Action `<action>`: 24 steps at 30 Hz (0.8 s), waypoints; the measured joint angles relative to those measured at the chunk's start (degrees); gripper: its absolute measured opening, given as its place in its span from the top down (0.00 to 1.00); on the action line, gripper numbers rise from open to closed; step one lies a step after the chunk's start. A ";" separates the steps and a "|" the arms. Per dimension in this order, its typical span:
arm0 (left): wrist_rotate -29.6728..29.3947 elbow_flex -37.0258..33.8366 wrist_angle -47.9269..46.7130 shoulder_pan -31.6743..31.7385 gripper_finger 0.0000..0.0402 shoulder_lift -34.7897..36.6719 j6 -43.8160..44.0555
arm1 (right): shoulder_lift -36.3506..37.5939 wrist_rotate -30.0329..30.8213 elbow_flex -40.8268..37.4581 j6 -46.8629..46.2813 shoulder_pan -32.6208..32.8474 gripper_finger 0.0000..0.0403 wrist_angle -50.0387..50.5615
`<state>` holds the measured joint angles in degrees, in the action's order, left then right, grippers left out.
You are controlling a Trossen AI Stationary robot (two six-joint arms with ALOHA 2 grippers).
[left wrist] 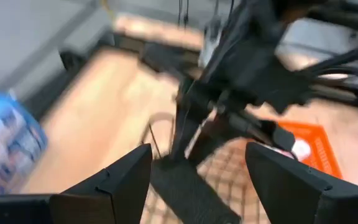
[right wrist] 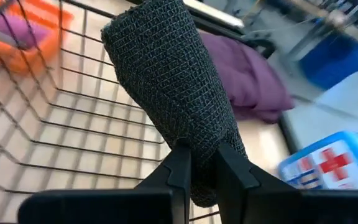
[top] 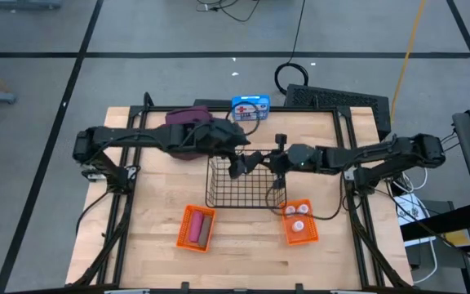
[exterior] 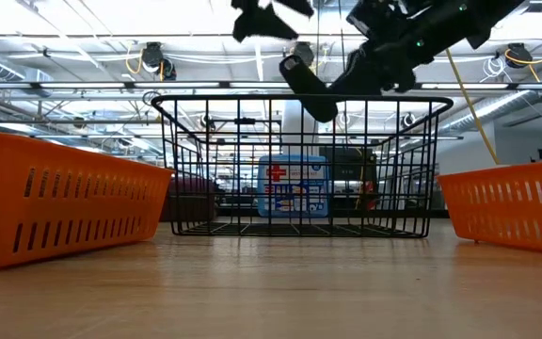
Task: Pick & Place Medicine items
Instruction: Put the black bandage into the left orange basket
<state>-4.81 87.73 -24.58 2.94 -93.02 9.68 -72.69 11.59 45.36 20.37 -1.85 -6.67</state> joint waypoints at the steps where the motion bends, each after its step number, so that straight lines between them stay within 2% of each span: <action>1: 1.19 0.85 -1.67 0.59 0.33 -0.77 1.26 | -0.40 2.68 0.00 1.91 0.99 0.93 -0.65; 4: 3.89 1.81 -2.42 1.98 0.33 -1.70 4.31 | -0.70 11.56 -0.02 8.29 4.34 0.93 -1.35; 9: 3.89 1.70 -4.39 4.02 0.33 -2.21 9.58 | -0.68 25.01 0.00 18.99 9.50 0.93 -5.55; 12: 5.53 1.81 -3.12 4.16 0.33 -2.77 10.60 | -0.61 30.43 0.00 26.91 11.28 0.93 -9.61; 16: 9.43 1.79 -1.99 3.75 0.33 -4.49 11.63 | -0.63 30.90 0.00 33.14 11.74 0.93 -13.23; 24: 9.35 1.74 -1.19 3.93 0.33 -6.53 13.36 | -0.63 30.43 -0.04 35.32 11.74 0.93 -13.67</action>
<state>4.53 89.47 -25.77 6.87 -99.54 23.05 -73.32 42.02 45.32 55.68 9.89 -20.34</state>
